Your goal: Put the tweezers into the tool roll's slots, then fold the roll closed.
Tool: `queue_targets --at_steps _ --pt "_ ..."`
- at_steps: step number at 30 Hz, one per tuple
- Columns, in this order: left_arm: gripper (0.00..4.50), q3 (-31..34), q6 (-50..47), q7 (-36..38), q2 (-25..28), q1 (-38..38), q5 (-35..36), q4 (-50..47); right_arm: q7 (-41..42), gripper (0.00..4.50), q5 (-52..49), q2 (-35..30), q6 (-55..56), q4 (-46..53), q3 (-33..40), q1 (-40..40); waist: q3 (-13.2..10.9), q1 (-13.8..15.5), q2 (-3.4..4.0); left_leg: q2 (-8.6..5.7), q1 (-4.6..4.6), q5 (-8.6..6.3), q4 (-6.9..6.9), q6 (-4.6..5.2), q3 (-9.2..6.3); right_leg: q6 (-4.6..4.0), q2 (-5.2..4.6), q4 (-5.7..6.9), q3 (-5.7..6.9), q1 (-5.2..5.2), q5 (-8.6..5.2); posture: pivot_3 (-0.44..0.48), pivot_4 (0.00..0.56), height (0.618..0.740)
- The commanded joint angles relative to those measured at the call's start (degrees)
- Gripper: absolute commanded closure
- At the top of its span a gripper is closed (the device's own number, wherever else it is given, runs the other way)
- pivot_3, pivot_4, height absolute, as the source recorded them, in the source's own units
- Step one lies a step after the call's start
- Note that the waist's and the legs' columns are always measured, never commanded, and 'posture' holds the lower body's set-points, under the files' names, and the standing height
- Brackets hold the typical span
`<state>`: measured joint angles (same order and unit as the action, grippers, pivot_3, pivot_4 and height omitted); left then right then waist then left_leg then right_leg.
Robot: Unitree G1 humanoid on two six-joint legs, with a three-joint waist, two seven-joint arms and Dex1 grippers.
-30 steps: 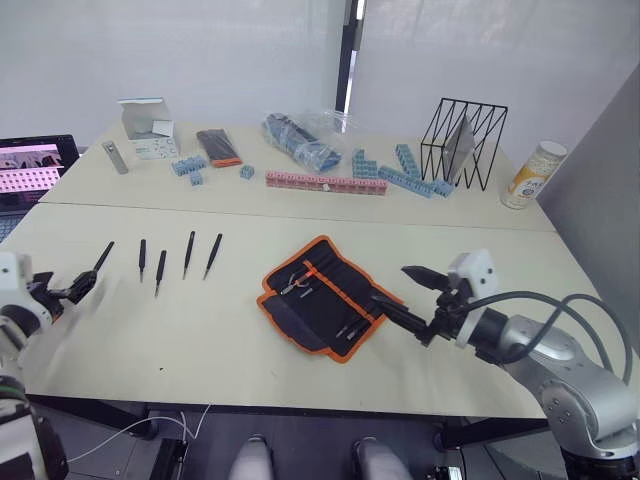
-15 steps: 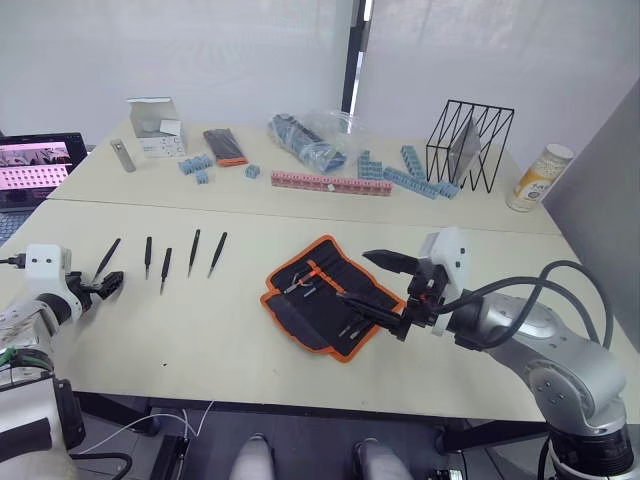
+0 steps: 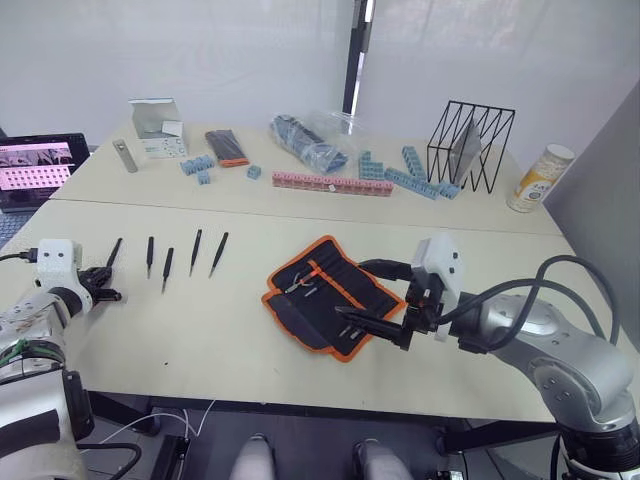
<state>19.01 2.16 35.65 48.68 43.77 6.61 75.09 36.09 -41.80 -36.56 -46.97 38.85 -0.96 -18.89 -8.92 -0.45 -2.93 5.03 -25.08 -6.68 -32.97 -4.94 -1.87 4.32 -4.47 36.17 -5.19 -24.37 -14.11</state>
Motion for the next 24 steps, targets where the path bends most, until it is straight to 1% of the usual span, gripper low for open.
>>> queue_targets --at_steps 1,6,9,12,14,16,17,19,20,22,23,24 --pt "4.45 0.2 -0.5 -0.5 0.5 0.1 -0.5 0.9 0.4 0.00 -0.1 -0.8 0.5 1.8 -0.1 -1.0 0.0 0.0 0.00 0.00 0.00 0.00 0.00 0.00 0.00 0.00 0.00 0.00 0.00 0.00 0.00 0.000 0.150 0.740" --pt "4.45 1.4 2.7 -0.5 2.0 1.5 0.5 -0.5 0.8 0.00 1.9 -1.4 1.8 1.0 -1.0 -0.5 0.0 -0.1 -0.01 0.00 0.00 0.00 -0.01 0.00 0.00 0.00 0.01 0.01 0.00 -0.01 0.01 0.000 0.150 0.740" --pt "4.45 2.6 4.9 3.6 2.9 3.2 2.5 -4.0 -0.6 0.00 2.9 -0.9 2.0 0.5 -0.1 1.1 0.0 0.0 -0.14 0.00 -0.02 0.00 0.00 0.00 -0.02 0.00 0.02 0.01 0.01 -0.03 0.01 0.000 0.150 0.740" --pt "4.45 2.9 4.2 7.7 2.5 2.6 4.8 -12.3 -2.6 0.00 6.8 -0.1 4.7 -1.6 0.4 4.0 0.0 0.1 -0.30 0.00 -0.07 0.00 0.00 -0.01 -0.05 -0.06 0.02 -0.02 0.02 -0.02 0.05 0.000 0.150 0.740" --pt "4.50 2.6 0.0 10.6 1.0 -1.8 7.5 -24.1 -3.0 0.53 9.0 0.8 7.3 -4.2 0.8 6.9 0.0 0.2 -0.30 0.00 -0.10 0.01 -0.01 0.00 -0.05 -0.21 0.02 -0.06 0.01 -0.01 0.14 0.000 0.150 0.740" --pt "4.50 2.0 -8.1 12.9 -1.0 -7.6 11.7 -38.5 -2.8 1.12 10.4 1.6 9.5 -6.1 0.8 8.7 0.0 0.0 -0.24 0.00 -0.10 0.02 -0.01 0.01 -0.04 -0.31 0.00 -0.05 0.00 0.04 0.24 0.000 0.150 0.740" --pt "4.50 1.3 -13.0 13.0 -2.2 -10.7 14.2 -46.4 -3.1 1.51 10.9 2.5 10.7 -7.3 1.0 9.3 0.0 -0.1 -0.17 0.00 -0.09 0.06 0.00 0.09 -0.04 -0.33 0.00 -0.07 -0.02 0.03 0.25 0.000 0.150 0.740" --pt "4.50 -1.8 -22.2 13.8 -4.0 -16.6 18.8 -61.6 -3.5 2.15 13.2 3.8 12.9 -10.0 0.1 10.2 0.0 -0.3 -0.11 0.00 -0.07 0.23 -0.01 0.36 -0.04 -0.32 0.01 0.00 -0.05 0.03 0.25 0.000 0.150 0.740" --pt "4.50 -3.5 -26.5 13.6 -4.9 -18.9 21.0 -68.3 -3.8 2.54 13.9 4.9 13.8 -11.2 -0.4 10.5 0.0 -0.4 -0.12 0.00 -0.05 0.24 -0.01 0.36 -0.05 -0.32 0.02 0.05 -0.05 0.03 0.25 0.000 0.150 0.740" --pt "4.50 -6.1 -33.6 13.2 -5.7 -21.6 24.4 -78.0 -3.9 3.20 15.9 6.4 15.5 -13.4 -1.8 10.8 0.0 -0.5 -0.13 0.01 -0.05 0.24 -0.06 0.37 -0.06 -0.29 0.05 0.07 -0.06 0.03 0.23 0.000 0.150 0.740" --pt "4.50 -7.0 -36.1 12.9 -5.9 -22.2 25.5 -81.1 -4.0 3.61 17.0 7.1 16.3 -14.3 -2.6 10.7 0.0 -0.6 -0.13 0.02 -0.07 0.25 -0.11 0.37 -0.08 -0.16 0.07 0.07 -0.06 0.01 0.15 0.000 0.150 0.740" --pt "4.50 -8.0 -38.2 12.9 -5.9 -22.6 26.5 -83.7 -4.2 3.90 17.7 8.0 16.9 -15.4 -3.1 10.5 0.0 -0.7 -0.14 0.02 -0.07 0.25 -0.16 0.38 -0.09 -0.04 0.08 0.08 -0.07 0.01 0.08 0.000 0.150 0.740"
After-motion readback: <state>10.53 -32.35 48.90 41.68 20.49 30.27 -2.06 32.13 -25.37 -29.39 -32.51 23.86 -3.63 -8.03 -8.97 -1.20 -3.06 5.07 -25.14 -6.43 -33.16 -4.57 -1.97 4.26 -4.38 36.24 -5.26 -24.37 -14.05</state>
